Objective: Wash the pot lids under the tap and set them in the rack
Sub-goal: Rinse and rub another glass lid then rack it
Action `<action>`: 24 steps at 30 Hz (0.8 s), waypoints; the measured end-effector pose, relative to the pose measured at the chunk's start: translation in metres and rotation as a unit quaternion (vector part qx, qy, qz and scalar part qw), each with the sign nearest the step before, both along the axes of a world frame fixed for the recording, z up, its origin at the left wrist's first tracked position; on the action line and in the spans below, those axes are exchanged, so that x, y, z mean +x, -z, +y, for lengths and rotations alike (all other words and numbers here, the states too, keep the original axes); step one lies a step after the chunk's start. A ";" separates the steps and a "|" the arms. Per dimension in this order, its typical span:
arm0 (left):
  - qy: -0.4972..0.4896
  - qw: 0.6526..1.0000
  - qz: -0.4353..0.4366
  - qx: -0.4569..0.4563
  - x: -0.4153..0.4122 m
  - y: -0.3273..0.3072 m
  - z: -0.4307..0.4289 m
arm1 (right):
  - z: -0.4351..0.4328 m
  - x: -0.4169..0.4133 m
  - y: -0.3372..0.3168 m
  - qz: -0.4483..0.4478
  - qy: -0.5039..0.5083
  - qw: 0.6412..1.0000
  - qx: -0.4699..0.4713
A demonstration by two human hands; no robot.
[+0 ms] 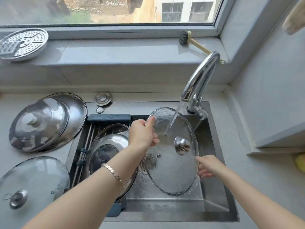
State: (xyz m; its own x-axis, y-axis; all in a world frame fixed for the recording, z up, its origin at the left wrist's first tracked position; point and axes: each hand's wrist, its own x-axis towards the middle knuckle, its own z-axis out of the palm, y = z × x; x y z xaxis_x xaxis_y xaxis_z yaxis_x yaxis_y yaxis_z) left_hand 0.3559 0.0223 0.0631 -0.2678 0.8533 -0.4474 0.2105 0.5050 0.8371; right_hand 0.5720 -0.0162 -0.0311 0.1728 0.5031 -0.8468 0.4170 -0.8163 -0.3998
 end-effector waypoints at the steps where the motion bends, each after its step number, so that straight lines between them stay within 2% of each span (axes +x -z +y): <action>1: 0.026 0.999 0.023 0.008 0.007 -0.001 0.002 | 0.000 0.000 0.003 -0.008 -0.011 1.000 0.013; 4: 0.111 0.985 0.128 0.042 0.028 -0.004 0.004 | 0.010 -0.001 0.000 -0.074 -0.024 0.990 0.120; 8: 0.201 0.948 0.235 0.078 0.044 -0.009 0.001 | 0.042 -0.008 -0.030 -0.030 0.066 0.968 0.241; 12: 0.235 0.929 0.265 0.106 0.038 -0.011 -0.005 | 0.080 -0.017 -0.032 0.009 0.151 0.950 0.274; 15: 0.231 0.929 0.259 0.127 0.029 -0.013 -0.008 | 0.098 -0.030 -0.032 0.040 0.228 0.933 0.274; 19: 0.209 0.933 0.258 0.137 0.018 -0.018 -0.010 | 0.107 -0.046 -0.042 0.060 0.255 0.923 0.281; 21: 0.195 0.938 0.252 0.136 0.013 -0.020 -0.011 | 0.105 -0.045 -0.046 0.049 0.225 0.931 0.282; 24: 0.180 0.944 0.242 0.134 0.006 -0.023 -0.016 | 0.078 -0.041 -0.048 0.019 0.038 0.970 0.239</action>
State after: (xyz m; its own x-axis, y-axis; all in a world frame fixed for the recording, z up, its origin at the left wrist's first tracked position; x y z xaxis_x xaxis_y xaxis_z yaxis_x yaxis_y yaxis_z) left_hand 0.3623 0.0060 0.0859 -0.0577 0.9930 -0.1026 0.7187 0.1127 0.6861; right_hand 0.5314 0.0620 0.0165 0.1973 0.8273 -0.5260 0.3405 -0.5610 -0.7546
